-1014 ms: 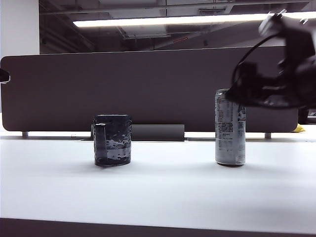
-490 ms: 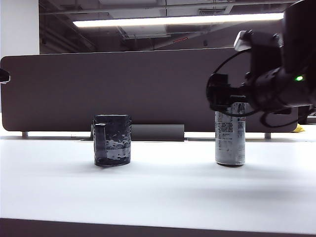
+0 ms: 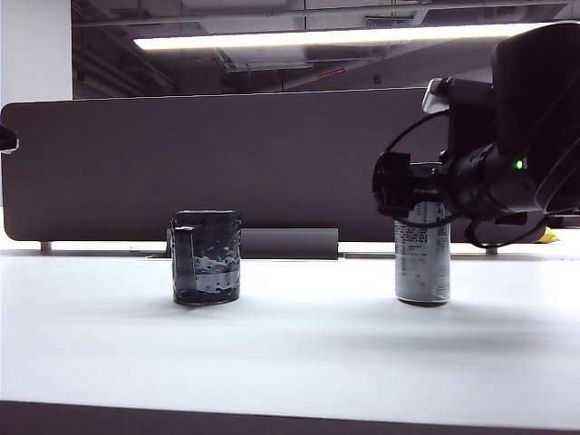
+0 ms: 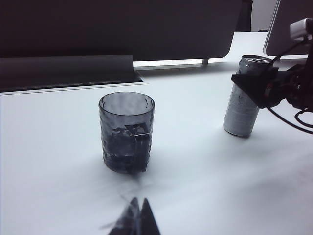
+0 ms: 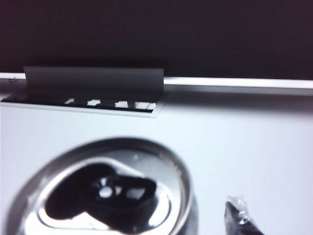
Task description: Pick up the metal can, pour some water into the cup, then place the can back on the table.
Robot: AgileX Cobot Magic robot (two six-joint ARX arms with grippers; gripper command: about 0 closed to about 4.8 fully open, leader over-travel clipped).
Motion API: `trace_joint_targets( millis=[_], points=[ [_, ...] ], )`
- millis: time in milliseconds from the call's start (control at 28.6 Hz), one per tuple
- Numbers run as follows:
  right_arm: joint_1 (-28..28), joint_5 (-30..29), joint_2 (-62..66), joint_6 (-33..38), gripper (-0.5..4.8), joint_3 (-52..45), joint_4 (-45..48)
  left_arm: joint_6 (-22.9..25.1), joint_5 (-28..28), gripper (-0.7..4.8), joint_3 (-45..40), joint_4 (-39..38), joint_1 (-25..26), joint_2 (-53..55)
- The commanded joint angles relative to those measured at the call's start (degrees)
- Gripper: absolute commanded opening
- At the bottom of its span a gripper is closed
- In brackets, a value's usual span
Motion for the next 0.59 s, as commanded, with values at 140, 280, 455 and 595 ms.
trace_joint_targets(
  millis=[140, 280, 455, 595],
  points=[
    [0.11, -0.02, 2.12, 2.29, 4.79, 1.11, 0.92, 0.22, 0.11, -0.05, 0.07, 0.7, 0.0, 0.07],
    [0.11, 0.0, 2.75, 2.27, 4.79, 1.84, 1.03, 0.22, 0.09, -0.05, 0.07, 0.72, 0.0, 0.07],
    [0.11, -0.02, 2.97, 2.25, 4.79, 2.86, 1.03, 0.22, 0.09, -0.05, 0.07, 0.7, 0.0, 0.07],
    [0.11, 0.0, 2.97, 2.25, 4.6, 3.1, 1.07, 0.22, 0.11, -0.05, 0.07, 0.72, 0.0, 0.07]
  ],
)
